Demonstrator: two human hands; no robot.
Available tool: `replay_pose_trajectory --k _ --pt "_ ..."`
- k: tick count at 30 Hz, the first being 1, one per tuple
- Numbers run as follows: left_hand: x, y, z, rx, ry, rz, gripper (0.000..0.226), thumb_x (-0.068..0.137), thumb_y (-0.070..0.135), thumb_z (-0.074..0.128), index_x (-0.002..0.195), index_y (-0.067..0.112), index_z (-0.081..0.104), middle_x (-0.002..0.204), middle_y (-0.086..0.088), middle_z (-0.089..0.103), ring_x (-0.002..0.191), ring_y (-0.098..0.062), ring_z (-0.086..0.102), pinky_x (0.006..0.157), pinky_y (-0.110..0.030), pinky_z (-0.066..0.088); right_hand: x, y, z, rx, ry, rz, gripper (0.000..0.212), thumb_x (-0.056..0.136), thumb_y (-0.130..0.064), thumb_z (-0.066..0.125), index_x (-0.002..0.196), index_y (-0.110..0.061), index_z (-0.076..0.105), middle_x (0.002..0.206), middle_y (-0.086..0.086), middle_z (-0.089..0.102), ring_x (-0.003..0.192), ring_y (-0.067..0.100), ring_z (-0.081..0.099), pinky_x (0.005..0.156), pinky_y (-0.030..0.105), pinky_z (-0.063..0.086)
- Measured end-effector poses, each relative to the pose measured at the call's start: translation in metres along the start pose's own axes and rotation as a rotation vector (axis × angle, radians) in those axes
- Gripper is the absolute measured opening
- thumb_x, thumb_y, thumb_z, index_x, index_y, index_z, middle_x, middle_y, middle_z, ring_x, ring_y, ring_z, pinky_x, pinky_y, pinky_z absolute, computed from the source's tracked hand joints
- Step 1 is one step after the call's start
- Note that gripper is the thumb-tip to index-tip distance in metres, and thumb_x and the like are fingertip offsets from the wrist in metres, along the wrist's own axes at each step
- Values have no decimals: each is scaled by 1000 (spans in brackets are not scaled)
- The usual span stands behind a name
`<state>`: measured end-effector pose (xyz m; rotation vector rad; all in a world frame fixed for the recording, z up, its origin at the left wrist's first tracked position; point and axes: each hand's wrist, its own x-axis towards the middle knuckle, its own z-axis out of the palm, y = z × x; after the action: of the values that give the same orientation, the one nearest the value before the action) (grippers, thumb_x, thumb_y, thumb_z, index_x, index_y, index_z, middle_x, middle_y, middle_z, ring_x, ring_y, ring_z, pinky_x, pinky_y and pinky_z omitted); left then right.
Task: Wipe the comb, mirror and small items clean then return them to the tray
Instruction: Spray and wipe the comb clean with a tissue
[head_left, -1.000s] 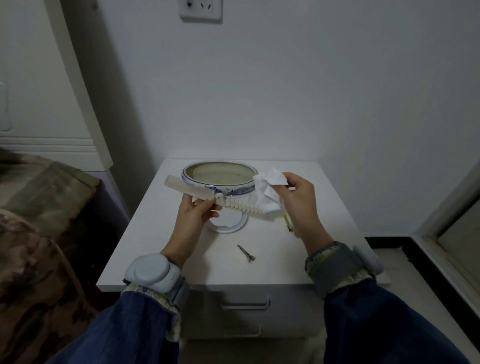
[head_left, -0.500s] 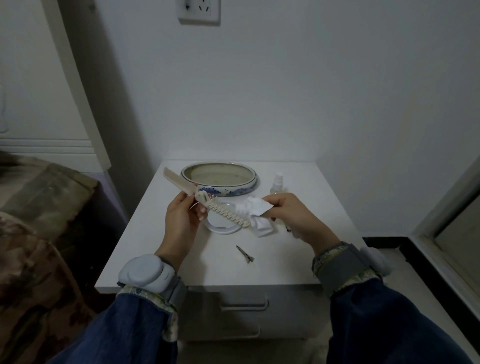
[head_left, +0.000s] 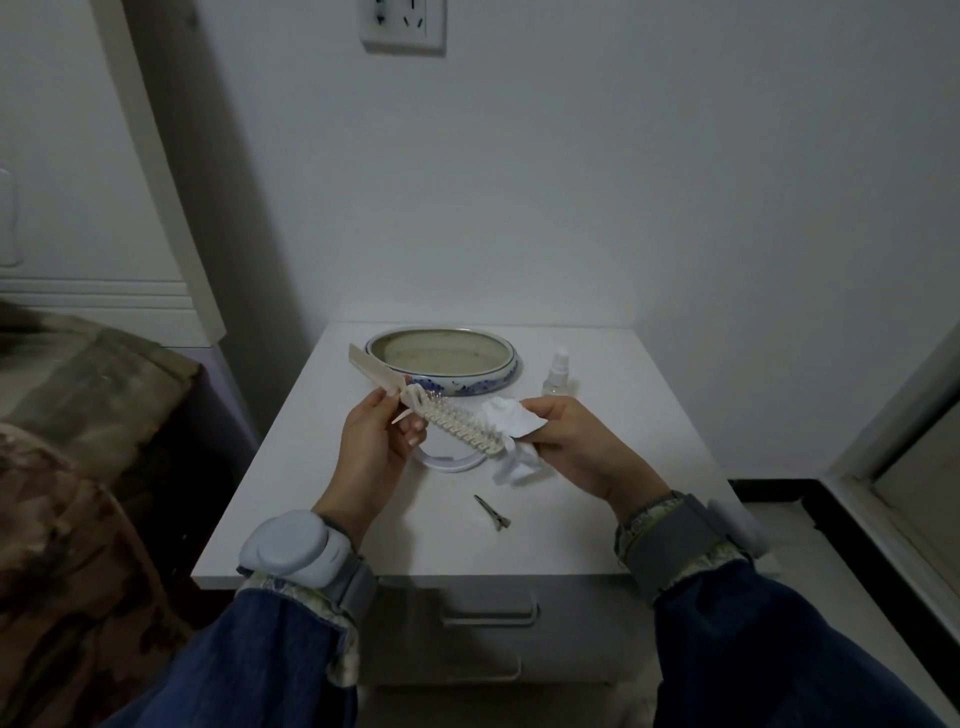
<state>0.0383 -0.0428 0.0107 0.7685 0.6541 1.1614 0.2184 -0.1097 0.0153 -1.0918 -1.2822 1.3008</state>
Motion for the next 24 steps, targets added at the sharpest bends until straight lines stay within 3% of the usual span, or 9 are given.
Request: replay_pose_trajectory --k 3,6,9,11,14,18,22,24 --pt "1 -1 -2 20 4 5 24 99 5 33 90 4 54 58 2 59 40 -6 43 38 -15 35 2 0 3 15 34 2 30 82 -2 55 63 -16 75 85 8 67 76 10 62 74 14 49" --pt "1 -1 -2 40 11 11 23 99 6 34 88 5 54 58 2 60 40 -5 43 38 -14 35 4 1 2 -19 55 -27 25 81 -1 61 68 -16 76 75 -3 70 73 7 63 71 15 49" --pt "0 -1 -2 62 15 3 22 99 6 35 88 4 54 60 1 59 40 -5 43 38 -14 35 5 3 3 -99 70 -45 9 71 -8 66 75 -6 74 77 0 69 79 14 62 77 18 48" --pt "-1 -2 -1 49 16 -8 23 99 5 34 85 5 54 60 0 57 39 -5 41 37 -14 33 5 2 3 -153 59 -48 15 67 -10 65 78 -1 70 73 -3 68 75 11 61 76 18 47" --pt "0 -1 0 4 40 -37 24 99 7 34 86 5 53 68 -5 51 37 -5 39 34 -14 29 4 0 6 -185 20 -68 7 68 -7 64 75 -6 68 68 -8 68 70 5 61 73 15 47" --pt "0 -1 2 31 9 -42 23 100 13 37 88 7 55 62 -2 45 36 -5 35 33 -13 26 5 2 7 -212 58 -93 26 70 -8 62 86 12 65 77 8 64 79 17 57 74 19 45" --pt "1 -2 1 44 -40 -18 21 101 14 35 89 6 51 58 0 42 39 -4 33 34 -13 24 5 2 9 -139 66 -96 12 71 -10 61 74 -14 71 74 -2 67 79 14 59 75 17 47" --pt "1 -2 0 20 -38 -7 22 101 14 35 87 6 49 58 0 42 39 -4 33 35 -13 24 6 3 9 -98 77 -120 22 77 -4 59 68 -19 72 71 -4 68 77 12 61 74 15 47"
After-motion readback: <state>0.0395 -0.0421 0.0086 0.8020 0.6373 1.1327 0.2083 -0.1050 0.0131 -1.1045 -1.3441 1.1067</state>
